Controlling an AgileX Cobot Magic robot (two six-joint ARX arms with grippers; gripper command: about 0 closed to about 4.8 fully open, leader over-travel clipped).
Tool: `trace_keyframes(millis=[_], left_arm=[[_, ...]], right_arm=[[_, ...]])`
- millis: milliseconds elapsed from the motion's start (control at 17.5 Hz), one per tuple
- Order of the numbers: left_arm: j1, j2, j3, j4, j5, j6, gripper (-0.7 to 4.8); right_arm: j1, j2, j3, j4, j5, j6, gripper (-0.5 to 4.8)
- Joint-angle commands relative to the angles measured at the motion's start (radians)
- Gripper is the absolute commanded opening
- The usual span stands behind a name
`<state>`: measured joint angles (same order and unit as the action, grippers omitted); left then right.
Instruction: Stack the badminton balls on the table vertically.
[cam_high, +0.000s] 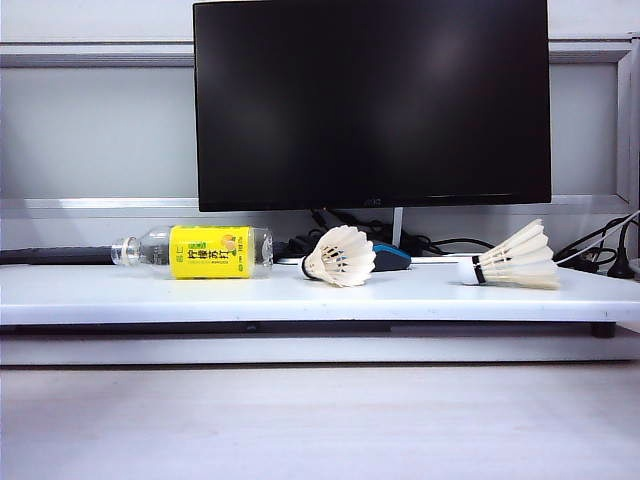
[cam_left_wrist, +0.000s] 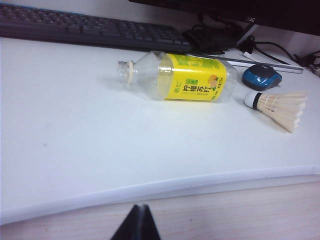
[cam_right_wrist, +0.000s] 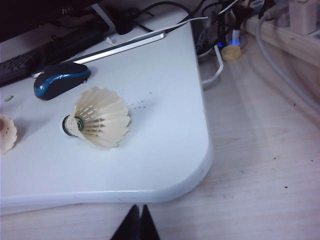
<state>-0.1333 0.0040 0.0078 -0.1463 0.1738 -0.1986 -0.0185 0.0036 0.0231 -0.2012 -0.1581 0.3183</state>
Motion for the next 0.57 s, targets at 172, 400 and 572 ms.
trace_keyframes(millis=[172, 400, 572], left_arm=[[0.0, -0.003, -0.003, -0.016, 0.005, 0.004, -0.06], [0.0, -0.003, -0.003, -0.016, 0.005, 0.004, -0.06], [0.0, -0.003, -0.003, -0.016, 0.005, 0.004, -0.06]], right_arm=[[-0.001, -0.002, -0.003, 0.003, 0.001, -0.002, 0.0], [-0.001, -0.002, -0.003, 0.002, 0.003, -0.005, 0.0], [-0.001, -0.002, -0.003, 0.0, 0.002, -0.005, 0.0]])
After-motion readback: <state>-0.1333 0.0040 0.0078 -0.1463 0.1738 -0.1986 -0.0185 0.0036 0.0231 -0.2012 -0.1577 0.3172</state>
